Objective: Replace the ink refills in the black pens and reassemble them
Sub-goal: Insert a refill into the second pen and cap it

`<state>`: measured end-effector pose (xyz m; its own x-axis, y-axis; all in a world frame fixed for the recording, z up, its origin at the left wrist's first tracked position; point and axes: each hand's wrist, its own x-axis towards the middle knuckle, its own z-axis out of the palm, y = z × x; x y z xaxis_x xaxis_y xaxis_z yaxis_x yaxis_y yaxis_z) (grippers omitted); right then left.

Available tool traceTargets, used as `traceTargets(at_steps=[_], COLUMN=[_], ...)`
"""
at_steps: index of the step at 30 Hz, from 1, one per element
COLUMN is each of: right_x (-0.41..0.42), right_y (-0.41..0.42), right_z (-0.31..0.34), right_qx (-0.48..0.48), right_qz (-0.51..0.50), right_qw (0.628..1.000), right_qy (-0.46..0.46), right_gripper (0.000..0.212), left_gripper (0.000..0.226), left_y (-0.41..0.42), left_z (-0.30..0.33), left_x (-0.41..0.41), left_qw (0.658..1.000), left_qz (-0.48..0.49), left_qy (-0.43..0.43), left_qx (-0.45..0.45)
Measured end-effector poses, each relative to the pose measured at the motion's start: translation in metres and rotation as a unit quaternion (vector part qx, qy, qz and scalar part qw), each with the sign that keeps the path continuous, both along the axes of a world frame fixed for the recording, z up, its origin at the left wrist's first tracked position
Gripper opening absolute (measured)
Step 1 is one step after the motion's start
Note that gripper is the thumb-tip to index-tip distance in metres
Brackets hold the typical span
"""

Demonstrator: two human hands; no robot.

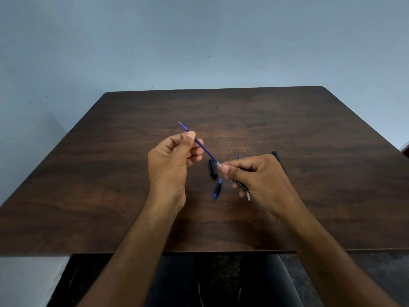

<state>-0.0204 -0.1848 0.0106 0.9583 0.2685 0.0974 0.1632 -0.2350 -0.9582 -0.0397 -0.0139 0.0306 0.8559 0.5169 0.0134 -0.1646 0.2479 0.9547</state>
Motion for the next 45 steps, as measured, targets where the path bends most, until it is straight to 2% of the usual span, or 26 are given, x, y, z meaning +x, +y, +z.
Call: traceTargets(at_steps=[5,9,14,20,38,45], right_x=[-0.001,-0.001,0.0,-0.002,-0.001,0.001], right_y=[0.002,0.004,0.011,0.015,0.013,0.011], right_z=[0.002,0.003,0.003,0.008,0.012,0.007], right_qx=[-0.019,-0.025,-0.029,-0.001,-0.02,-0.038], right_qz=[0.002,0.002,-0.002,-0.01,-0.041,-0.059], right_qw=[1.0,1.0,1.0,0.999,0.998,0.997], right_qy=[-0.005,-0.004,0.005,0.042,0.034,0.013], right_gripper=[0.008,0.009,0.011,0.012,0.012,0.013], left_gripper=[0.01,0.013,0.017,0.02,0.027,0.028], left_y=[0.025,0.053,0.074,0.072,0.068,0.072], left_z=[0.004,0.001,-0.009,-0.019,-0.028,-0.031], left_x=[0.002,-0.001,0.002,0.014,0.025,0.024], left_qw=[0.998,0.985,0.917,0.86,0.827,0.836], left_qz=[0.04,0.009,0.02,0.003,0.015,0.018], left_qy=[-0.008,0.051,0.197,0.296,0.323,0.302], left_qx=[0.041,0.164,0.346,0.416,0.46,0.458])
